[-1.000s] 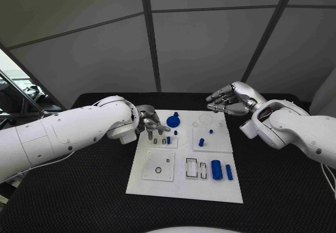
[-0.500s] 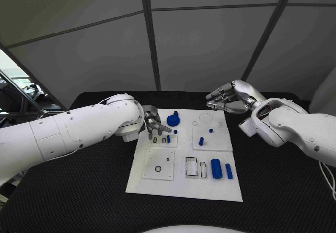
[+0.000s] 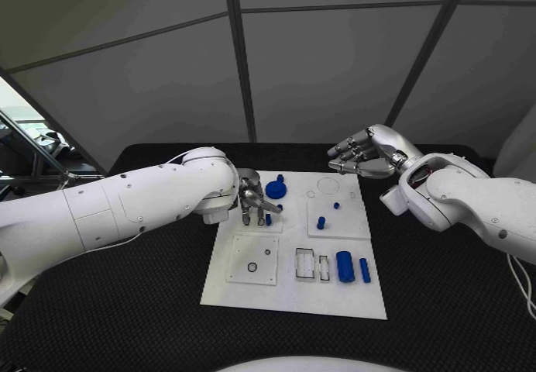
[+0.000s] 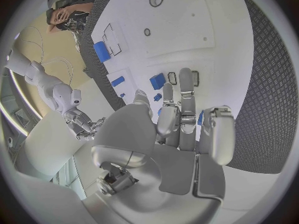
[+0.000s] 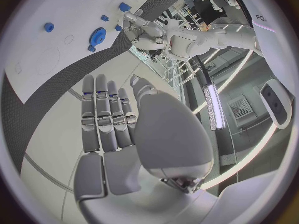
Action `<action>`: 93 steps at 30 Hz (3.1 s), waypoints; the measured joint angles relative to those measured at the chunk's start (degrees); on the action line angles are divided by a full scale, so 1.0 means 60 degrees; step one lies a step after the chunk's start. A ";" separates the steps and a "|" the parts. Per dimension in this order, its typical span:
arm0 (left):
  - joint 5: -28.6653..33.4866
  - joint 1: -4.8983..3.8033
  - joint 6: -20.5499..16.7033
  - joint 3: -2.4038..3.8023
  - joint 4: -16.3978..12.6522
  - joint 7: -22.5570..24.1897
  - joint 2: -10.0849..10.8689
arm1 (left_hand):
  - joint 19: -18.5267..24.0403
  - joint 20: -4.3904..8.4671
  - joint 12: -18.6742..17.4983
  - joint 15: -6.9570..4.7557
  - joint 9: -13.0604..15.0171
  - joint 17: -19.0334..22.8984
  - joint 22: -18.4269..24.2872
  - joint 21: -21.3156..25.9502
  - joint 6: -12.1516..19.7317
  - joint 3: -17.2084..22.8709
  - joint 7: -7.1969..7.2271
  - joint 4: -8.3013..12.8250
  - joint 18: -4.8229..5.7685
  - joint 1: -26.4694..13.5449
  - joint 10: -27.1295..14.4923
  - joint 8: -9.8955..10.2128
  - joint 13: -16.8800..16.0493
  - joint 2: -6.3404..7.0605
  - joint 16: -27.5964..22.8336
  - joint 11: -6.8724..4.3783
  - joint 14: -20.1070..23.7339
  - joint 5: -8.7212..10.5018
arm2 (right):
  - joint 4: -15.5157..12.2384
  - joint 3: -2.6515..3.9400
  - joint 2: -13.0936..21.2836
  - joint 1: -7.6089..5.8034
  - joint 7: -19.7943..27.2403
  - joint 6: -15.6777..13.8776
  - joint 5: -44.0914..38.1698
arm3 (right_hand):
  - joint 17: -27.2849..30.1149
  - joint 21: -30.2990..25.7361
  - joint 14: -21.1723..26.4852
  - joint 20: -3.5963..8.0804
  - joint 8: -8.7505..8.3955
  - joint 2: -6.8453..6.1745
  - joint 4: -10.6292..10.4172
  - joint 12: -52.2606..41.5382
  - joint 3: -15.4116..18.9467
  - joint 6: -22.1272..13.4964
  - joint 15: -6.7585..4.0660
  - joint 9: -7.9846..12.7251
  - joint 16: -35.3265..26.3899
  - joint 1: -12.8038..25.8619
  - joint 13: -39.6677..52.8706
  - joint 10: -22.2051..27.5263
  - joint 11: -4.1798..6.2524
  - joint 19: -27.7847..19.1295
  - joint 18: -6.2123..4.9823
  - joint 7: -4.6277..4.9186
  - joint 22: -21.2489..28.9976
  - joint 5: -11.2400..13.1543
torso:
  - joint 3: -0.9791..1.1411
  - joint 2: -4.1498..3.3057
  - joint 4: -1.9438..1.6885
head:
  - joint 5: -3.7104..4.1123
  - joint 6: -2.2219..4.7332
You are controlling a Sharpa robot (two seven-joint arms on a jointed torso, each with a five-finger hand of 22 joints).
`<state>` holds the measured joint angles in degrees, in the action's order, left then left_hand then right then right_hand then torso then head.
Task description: Assemble the parts on the task board
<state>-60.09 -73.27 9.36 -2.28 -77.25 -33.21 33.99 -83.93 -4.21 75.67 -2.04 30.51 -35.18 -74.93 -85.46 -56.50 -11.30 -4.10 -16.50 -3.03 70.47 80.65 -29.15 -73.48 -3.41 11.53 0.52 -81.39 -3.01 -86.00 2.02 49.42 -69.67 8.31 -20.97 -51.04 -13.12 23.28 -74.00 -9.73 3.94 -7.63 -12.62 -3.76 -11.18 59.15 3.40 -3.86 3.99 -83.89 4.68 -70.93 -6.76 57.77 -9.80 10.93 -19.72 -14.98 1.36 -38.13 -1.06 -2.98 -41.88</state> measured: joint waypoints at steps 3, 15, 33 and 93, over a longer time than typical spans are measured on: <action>-0.0007 -0.0001 0.0064 -0.0014 0.0050 -0.0006 -0.0066 | 0.0000 0.0000 0.0007 0.0000 0.0028 -0.0013 0.0000 0.0000 0.0000 0.0000 0.0000 0.0000 0.0001 0.0000 0.0003 -0.0043 0.0012 0.0000 0.0000 0.0001 0.0000 0.0000 | 0.0000 0.0000 -0.0007 0.0000 -0.0021 0.0001 -0.0018 | 0.0000 0.0000 0.0032 0.0000 0.0000 0.0005 0.0000 0.0000 0.0000 -0.0013 0.0032 0.0000 0.0000 0.0024 -0.0001 0.0000 0.0000 0.0000 0.0000 0.0013 0.0000 0.0000 | 0.0000 -0.0002 0.0000 | -0.0004 -0.0012; -0.0023 -0.0011 0.0322 -0.0047 0.0273 -0.0022 -0.0250 | 0.0000 0.0000 0.0026 0.0000 0.0256 -0.0092 0.0001 0.0000 0.0138 -0.0021 0.0000 0.0031 0.0000 0.0005 0.0022 -0.0187 0.0012 -0.0001 -0.0043 0.0005 0.0000 0.0000 | 0.0006 0.0000 -0.0032 0.0000 -0.0084 0.0008 -0.0084 | 0.0027 -0.0045 0.0032 0.0000 0.0000 0.0005 0.0000 0.0000 0.0000 -0.0013 0.0032 -0.0001 0.0000 0.0024 -0.0029 0.0035 -0.0035 0.0000 0.0000 0.0013 0.0034 -0.0050 | 0.0003 -0.0005 0.0000 | 0.0000 -0.0070; -0.0034 -0.0013 0.0617 -0.0051 0.0438 -0.0053 -0.0355 | 0.0000 0.0000 0.0026 -0.0029 0.0587 -0.0231 0.0002 0.0001 0.0308 0.0338 0.0035 0.0390 -0.0001 0.0630 -0.0032 -0.0364 -0.0020 -0.0318 -0.0194 -0.0010 -0.0033 0.0000 | 0.0037 0.0000 -0.0072 0.0000 -0.0118 0.0022 -0.0111 | 0.0045 -0.0086 0.0032 0.0000 0.0001 0.0005 0.0025 -0.0001 -0.0026 -0.0013 0.0031 -0.0001 0.0000 0.0023 -0.0045 0.0035 -0.0034 -0.0001 0.0001 0.0013 0.0053 -0.0109 | 0.0002 -0.0005 -0.0005 | 0.0011 -0.0137; -0.0001 0.0399 -0.1993 -0.0065 -0.1289 0.0197 0.1106 | 0.0001 0.0070 0.0103 -0.0085 0.1775 -0.0816 0.0002 0.0055 0.0673 0.6853 0.0063 0.0897 -0.0009 0.0376 0.0129 -0.0559 -0.0244 0.1408 -0.0792 -0.0166 -0.0256 0.0030 | 0.0265 -0.0004 -0.0135 0.0001 -0.0154 0.0159 -0.0133 | 0.0141 -0.0224 0.0032 -0.0033 0.0002 0.0047 0.0075 -0.0001 -0.0024 -0.0047 0.0031 -0.0001 -0.0032 0.0065 -0.0115 0.0069 -0.0068 0.0032 0.0001 0.0047 0.0161 -0.0408 | 0.0000 -0.0015 -0.0002 | -0.0053 -0.0239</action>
<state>-60.10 -70.88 -2.60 -2.67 -84.98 -32.03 40.63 -83.92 -3.79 76.28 -2.56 41.16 -40.08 -74.92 -85.13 -52.46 29.82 -3.72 -11.12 -3.09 72.73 81.43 -32.51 -74.94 5.04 6.78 -0.47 -82.93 -2.83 -84.41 2.00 48.61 -69.66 7.39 -20.02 -51.84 -12.28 21.94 -73.81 -9.92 3.95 -7.35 -12.17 -3.76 -11.33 58.87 3.59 -3.87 3.80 -83.50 4.00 -70.52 -7.17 57.96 -9.79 11.21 -18.75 -17.42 1.36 -38.22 -1.07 -3.30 -43.31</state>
